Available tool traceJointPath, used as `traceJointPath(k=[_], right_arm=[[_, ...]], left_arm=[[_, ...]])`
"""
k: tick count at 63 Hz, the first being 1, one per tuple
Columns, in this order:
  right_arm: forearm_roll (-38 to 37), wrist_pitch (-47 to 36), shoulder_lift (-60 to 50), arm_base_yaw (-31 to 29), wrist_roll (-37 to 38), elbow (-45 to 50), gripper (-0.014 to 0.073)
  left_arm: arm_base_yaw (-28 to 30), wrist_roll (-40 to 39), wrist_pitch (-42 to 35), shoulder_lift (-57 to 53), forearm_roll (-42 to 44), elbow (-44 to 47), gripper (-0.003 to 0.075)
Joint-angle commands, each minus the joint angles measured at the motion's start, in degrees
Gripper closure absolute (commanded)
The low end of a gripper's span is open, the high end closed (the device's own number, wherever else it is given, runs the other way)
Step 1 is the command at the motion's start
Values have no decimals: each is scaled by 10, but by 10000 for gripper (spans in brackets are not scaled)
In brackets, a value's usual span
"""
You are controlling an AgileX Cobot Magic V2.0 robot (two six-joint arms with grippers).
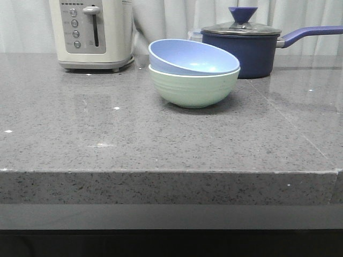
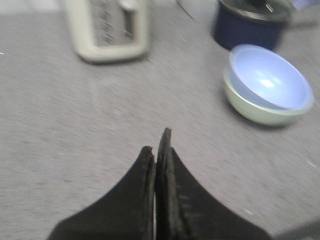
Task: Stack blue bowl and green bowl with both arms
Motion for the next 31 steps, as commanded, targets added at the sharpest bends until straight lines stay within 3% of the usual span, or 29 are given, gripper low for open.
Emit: traceJointPath(k=[1, 9, 19, 31], right_arm=[[-4, -39, 3, 0, -1, -13, 648], [-4, -39, 3, 0, -1, -13, 648], [-4, -39, 3, 0, -1, -13, 648], [-4, -39, 3, 0, -1, -13, 648]], left_arm=[[49, 3, -118, -50, 6, 59, 740], [112, 9, -228, -132, 6, 180, 740], [150, 9, -353, -220, 2, 313, 740], [167, 9, -402, -276, -18, 390, 740]])
